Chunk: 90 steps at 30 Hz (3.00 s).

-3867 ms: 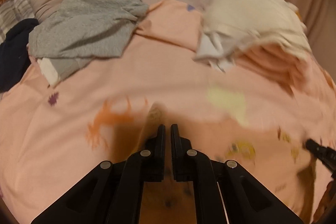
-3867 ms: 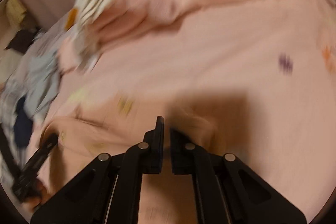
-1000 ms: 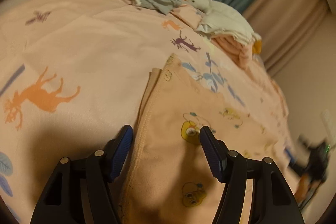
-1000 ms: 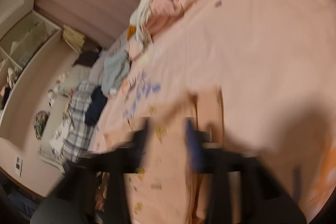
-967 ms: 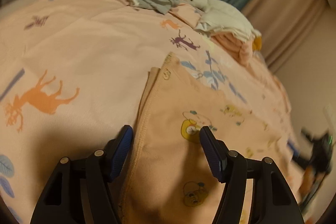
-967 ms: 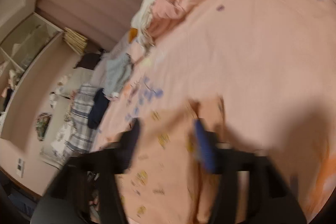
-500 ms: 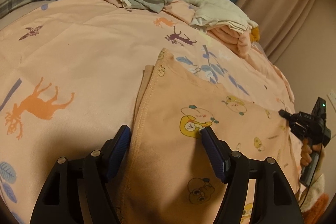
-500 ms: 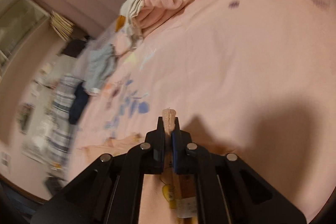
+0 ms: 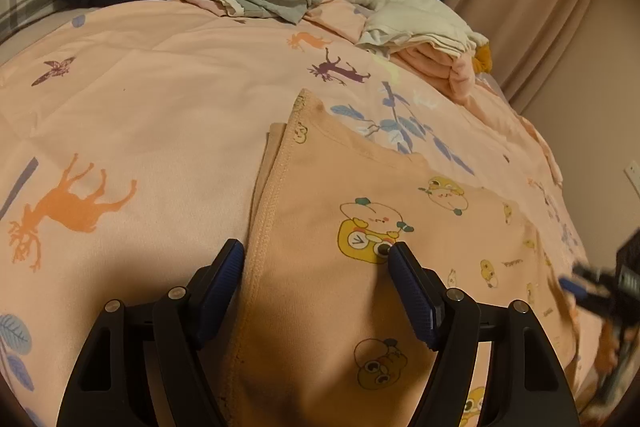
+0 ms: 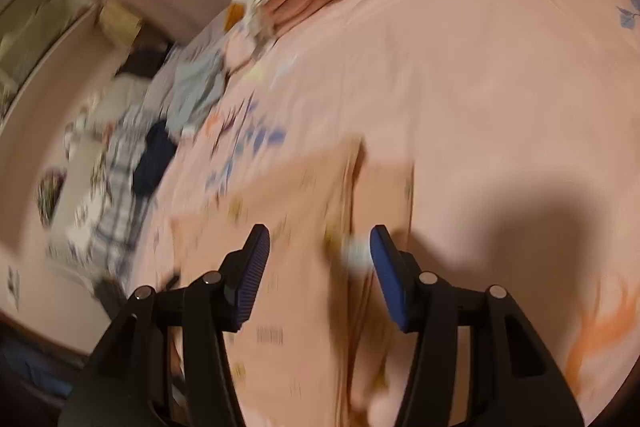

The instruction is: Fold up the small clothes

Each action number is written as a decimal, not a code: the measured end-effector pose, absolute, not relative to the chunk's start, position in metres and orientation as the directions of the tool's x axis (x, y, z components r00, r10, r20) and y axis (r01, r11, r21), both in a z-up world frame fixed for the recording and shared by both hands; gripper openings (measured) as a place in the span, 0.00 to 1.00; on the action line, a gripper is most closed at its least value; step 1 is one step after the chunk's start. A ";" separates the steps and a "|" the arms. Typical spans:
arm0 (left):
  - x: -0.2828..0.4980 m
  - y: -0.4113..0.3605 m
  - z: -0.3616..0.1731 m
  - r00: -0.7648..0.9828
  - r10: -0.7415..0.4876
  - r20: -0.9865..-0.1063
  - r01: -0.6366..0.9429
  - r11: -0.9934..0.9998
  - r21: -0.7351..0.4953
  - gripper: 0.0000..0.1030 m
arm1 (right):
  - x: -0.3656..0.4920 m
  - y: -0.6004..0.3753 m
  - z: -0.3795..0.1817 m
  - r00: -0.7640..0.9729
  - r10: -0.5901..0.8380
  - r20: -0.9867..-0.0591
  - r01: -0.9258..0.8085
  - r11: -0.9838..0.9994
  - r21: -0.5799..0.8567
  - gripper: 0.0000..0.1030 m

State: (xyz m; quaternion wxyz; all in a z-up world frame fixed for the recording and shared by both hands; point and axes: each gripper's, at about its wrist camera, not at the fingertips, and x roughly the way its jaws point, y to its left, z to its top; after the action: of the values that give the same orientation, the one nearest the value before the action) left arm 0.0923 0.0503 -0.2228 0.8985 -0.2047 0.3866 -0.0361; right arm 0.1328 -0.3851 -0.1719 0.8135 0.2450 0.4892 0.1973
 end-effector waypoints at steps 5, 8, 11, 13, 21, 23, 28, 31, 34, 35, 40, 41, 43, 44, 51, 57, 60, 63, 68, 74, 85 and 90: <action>0.092 0.047 -0.222 0.696 -0.204 -0.688 -0.099 0.922 -0.373 0.72 | 0.104 -0.358 -0.193 0.415 0.540 -0.733 -0.141 0.833 0.534 0.05; 0.086 0.048 -0.216 0.676 -0.189 -0.713 -0.126 0.923 -0.364 0.72 | 0.101 -0.371 -0.190 0.483 0.529 -0.698 -0.073 0.818 0.570 0.05; 0.073 0.049 -0.198 0.695 -0.180 -0.696 -0.111 0.930 -0.351 0.72 | 0.090 -0.384 -0.176 0.539 0.485 -0.688 -0.060 0.838 0.543 0.03; 0.065 0.054 -0.188 0.740 -0.187 -0.646 -0.090 0.925 -0.370 0.72 | 0.087 -0.382 -0.181 0.509 0.465 -0.724 -0.048 0.856 0.515 0.03; 0.049 0.059 -0.173 0.740 -0.278 -0.613 -0.032 0.895 -0.444 0.72 | 0.095 -0.362 -0.155 0.528 0.131 -0.839 0.093 0.973 0.211 0.11; 0.049 0.056 -0.172 0.734 -0.298 -0.610 -0.009 0.894 -0.448 0.72 | 0.096 -0.364 -0.143 0.552 0.167 -0.817 0.085 0.963 0.255 0.17; 0.053 0.025 -0.189 0.615 -0.373 -0.695 0.070 0.904 -0.422 0.72 | 0.075 -0.331 -0.148 0.514 0.415 -0.751 -0.075 0.894 0.443 0.14; 0.057 0.017 -0.216 0.527 -0.268 -0.807 0.002 0.949 -0.314 0.60 | 0.061 -0.312 -0.181 0.448 0.330 -0.831 -0.063 0.939 0.339 0.05; 0.044 0.021 -0.208 0.533 -0.201 -0.822 -0.021 0.968 -0.250 0.49 | 0.058 -0.333 -0.198 0.445 0.349 -0.825 0.014 0.918 0.396 0.00; 0.040 0.023 -0.199 0.519 -0.182 -0.835 -0.042 0.970 -0.238 0.49 | 0.058 -0.339 -0.193 0.435 0.341 -0.834 0.042 0.917 0.397 0.00; 0.031 0.022 -0.134 0.740 -0.100 -0.665 -0.028 0.984 -0.179 0.46 | 0.064 -0.311 -0.141 0.523 0.152 -0.839 -0.022 0.986 0.165 0.10; 0.038 0.020 -0.129 0.752 -0.091 -0.653 -0.026 0.986 -0.167 0.46 | 0.071 -0.307 -0.133 0.545 0.167 -0.821 -0.053 0.985 0.164 0.10; 0.064 0.016 -0.130 0.745 -0.071 -0.664 -0.054 0.985 -0.166 0.32 | 0.091 -0.296 -0.124 0.572 0.198 -0.796 -0.098 0.980 0.173 0.10; 0.079 0.014 -0.136 0.739 -0.078 -0.669 -0.054 0.983 -0.175 0.26 | 0.104 -0.288 -0.125 0.585 0.216 -0.782 -0.113 0.976 0.186 0.10; 0.118 0.017 -0.213 0.600 -0.061 -0.797 -0.098 0.984 -0.149 0.12 | 0.160 -0.282 -0.188 0.537 0.262 -0.802 -0.018 0.954 0.299 0.07; 0.120 0.003 -0.216 0.631 0.056 -0.774 -0.104 0.995 -0.013 0.12 | 0.155 -0.297 -0.205 0.542 0.330 -0.773 -0.041 0.929 0.368 0.00; 0.122 -0.005 -0.217 0.638 0.116 -0.761 -0.113 0.992 0.056 0.12 | 0.154 -0.299 -0.213 0.553 0.348 -0.757 -0.054 0.922 0.384 0.00; 0.119 -0.008 -0.218 0.643 0.141 -0.753 -0.115 0.990 0.087 0.12 | 0.152 -0.302 -0.213 0.552 0.361 -0.751 -0.047 0.913 0.404 0.00; 0.120 -0.002 -0.220 0.650 0.134 -0.748 -0.117 0.990 0.075 0.12 | 0.150 -0.300 -0.214 0.565 0.352 -0.746 -0.055 0.918 0.392 0.00; 0.122 0.003 -0.219 0.644 0.100 -0.759 -0.120 0.992 0.030 0.12 | 0.151 -0.301 -0.214 0.561 0.355 -0.748 -0.050 0.916 0.398 0.00; 0.120 0.031 -0.220 0.655 -0.033 -0.755 -0.151 0.973 -0.174 0.10 | 0.148 -0.312 -0.216 0.554 0.394 -0.734 -0.003 0.882 0.471 0.00; 0.086 0.081 -0.214 0.650 -0.021 -0.760 -0.349 0.880 -0.323 0.06 | 0.127 -0.320 -0.204 0.571 0.324 -0.755 0.116 0.878 0.464 0.00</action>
State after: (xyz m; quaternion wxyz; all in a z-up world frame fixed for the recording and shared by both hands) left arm 0.0864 0.0812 -0.2135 0.8795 -0.2269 0.4079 0.0932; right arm 0.1268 -0.3199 -0.2040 0.8533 0.2394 0.4593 0.0608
